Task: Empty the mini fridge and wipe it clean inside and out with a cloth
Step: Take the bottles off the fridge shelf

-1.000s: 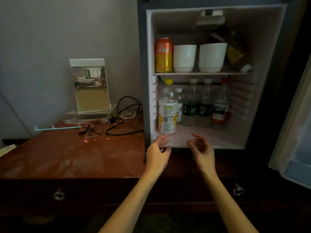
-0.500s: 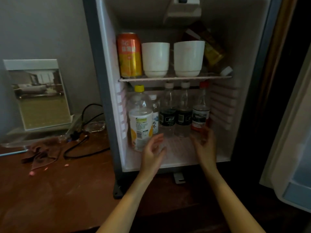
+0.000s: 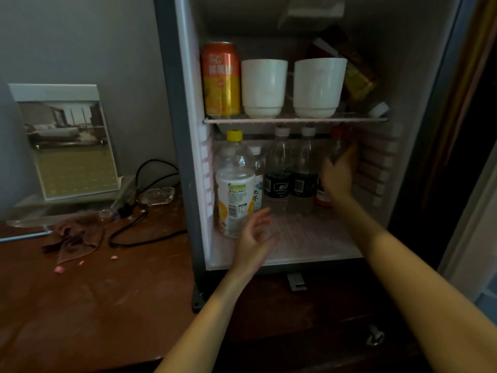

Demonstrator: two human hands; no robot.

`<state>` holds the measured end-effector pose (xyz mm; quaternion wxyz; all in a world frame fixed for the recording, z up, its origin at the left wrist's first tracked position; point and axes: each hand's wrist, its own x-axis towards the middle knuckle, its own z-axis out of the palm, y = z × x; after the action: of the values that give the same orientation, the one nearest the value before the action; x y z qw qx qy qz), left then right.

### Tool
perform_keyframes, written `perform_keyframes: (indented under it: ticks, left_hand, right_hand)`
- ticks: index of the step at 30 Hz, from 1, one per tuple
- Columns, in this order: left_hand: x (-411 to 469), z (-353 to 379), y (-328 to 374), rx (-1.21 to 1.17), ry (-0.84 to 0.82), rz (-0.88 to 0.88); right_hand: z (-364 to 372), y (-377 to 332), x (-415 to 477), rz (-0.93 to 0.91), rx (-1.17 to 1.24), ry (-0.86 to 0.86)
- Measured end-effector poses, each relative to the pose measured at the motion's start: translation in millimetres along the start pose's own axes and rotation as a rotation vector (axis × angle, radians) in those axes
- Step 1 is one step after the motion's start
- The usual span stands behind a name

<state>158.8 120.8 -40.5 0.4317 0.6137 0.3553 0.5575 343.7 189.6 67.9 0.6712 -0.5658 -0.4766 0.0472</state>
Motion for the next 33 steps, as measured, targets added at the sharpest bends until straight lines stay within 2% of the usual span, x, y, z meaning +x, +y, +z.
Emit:
perform_keyframes:
  ticks: [6,9,14,18,23,27,33]
  left_hand:
    - [1,0,-1,0.005,-0.016,-0.023]
    - [1,-1,-2,0.000,-0.013,-0.024]
    - [1,-1,-2,0.016,-0.012,-0.034]
    - [-2,0,4,-0.005,-0.033,-0.082]
    - [-10,-3,16,-0.007,-0.126,-0.141]
    - [-20,-4,31,0.035,-0.120,-0.131]
    - [-31,-16,37,0.059,-0.044,-0.056]
  right_hand:
    - [-3,-6,-4,0.000,-0.103,-0.035]
    - [-8,-9,-15,-0.029,0.043,-0.084]
    - [-20,-24,-21,-0.078,0.254,-0.036]
    - [-26,-42,-32,-0.054,0.424,-0.158]
    - [-28,-59,-62,0.014,0.529,-0.434]
    - [-20,-70,-86,0.116,0.603,-0.507]
    - [-2,-80,-110,0.155,0.618,-0.600]
